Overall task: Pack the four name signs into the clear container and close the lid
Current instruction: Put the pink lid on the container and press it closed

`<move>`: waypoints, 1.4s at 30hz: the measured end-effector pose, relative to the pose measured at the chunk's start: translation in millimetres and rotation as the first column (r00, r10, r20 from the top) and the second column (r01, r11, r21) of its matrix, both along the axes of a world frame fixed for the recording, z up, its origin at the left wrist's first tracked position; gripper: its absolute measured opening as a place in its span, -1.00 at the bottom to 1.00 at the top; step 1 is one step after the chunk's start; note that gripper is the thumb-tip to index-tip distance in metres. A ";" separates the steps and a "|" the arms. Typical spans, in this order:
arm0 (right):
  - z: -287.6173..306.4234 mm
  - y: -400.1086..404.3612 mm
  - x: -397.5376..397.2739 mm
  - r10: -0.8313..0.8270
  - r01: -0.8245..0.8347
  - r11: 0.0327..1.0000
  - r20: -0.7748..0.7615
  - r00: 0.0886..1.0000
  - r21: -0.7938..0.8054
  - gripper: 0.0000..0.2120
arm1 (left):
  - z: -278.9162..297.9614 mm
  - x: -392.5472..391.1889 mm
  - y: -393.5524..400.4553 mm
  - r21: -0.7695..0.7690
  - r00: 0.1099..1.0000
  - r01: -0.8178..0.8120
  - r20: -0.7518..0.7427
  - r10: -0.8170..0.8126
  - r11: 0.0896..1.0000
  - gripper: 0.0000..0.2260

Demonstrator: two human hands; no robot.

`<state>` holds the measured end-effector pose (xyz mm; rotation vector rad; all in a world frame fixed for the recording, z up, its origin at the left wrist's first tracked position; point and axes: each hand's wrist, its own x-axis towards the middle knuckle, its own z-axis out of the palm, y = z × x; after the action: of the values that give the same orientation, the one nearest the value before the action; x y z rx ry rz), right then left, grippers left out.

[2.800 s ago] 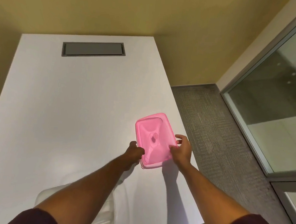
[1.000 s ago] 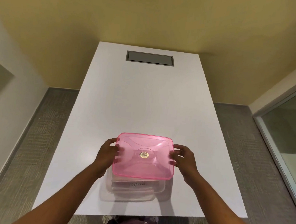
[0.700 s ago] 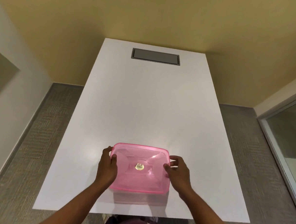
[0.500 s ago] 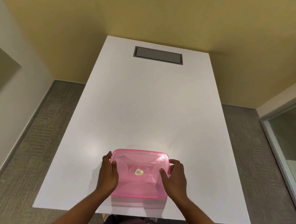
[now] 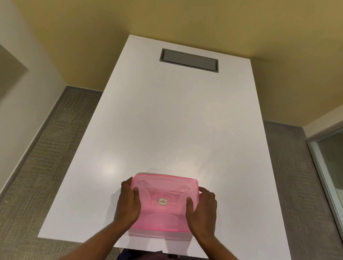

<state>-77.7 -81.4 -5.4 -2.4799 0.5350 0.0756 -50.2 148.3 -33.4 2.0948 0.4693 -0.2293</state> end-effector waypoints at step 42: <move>-39.8 -2.1 52.2 -0.209 0.216 0.972 -0.081 0.975 0.094 -0.66 | -21.6 49.9 1.9 0.137 1.000 0.008 -0.022 -0.005 0.991 -0.64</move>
<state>-25.4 -83.5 -45.2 -2.3128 0.8039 0.1037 -0.3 150.2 -55.0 2.2301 0.5031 -0.2290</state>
